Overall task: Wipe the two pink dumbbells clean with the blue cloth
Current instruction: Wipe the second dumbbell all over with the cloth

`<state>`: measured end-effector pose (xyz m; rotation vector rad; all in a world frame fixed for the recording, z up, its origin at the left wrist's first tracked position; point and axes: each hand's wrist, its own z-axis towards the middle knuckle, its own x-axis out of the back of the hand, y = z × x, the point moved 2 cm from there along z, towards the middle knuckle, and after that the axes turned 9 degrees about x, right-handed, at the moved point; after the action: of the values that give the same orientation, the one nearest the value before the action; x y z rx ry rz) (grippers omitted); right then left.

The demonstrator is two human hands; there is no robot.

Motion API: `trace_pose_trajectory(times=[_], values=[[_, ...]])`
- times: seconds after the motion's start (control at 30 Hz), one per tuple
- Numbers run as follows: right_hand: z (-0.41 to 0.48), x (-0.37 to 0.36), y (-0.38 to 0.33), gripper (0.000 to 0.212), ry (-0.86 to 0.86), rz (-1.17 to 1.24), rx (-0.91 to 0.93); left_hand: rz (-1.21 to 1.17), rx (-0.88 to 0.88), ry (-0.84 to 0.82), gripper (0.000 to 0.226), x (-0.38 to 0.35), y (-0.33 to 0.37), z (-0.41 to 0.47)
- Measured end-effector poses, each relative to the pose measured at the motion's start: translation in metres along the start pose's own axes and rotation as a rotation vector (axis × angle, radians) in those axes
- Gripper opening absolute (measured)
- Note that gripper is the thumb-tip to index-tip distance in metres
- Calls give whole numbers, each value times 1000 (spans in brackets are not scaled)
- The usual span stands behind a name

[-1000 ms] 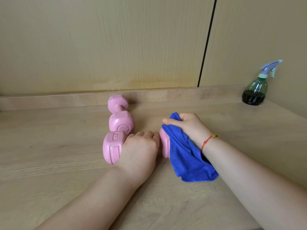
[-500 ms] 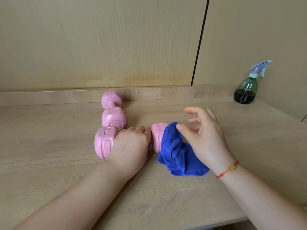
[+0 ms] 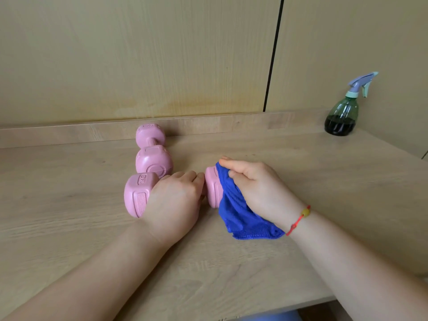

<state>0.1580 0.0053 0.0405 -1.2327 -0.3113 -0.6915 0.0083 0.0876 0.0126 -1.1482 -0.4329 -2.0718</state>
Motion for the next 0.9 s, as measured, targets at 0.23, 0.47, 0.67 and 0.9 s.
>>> trace_pose_trajectory(times=[0.23,0.47,0.67,0.9], values=[[18,8,15,36,-22,279,-97,-8,26,-22,17,0,1,-1],[5,-5,34,33,66,363,-155,-4,32,-32,20,-1,2,-1],[1,1,43,27,150,317,-156,-72,84,-5,12,-2,7,2],[1,7,35,30,265,379,-42,-240,156,156,5,11,1,1]])
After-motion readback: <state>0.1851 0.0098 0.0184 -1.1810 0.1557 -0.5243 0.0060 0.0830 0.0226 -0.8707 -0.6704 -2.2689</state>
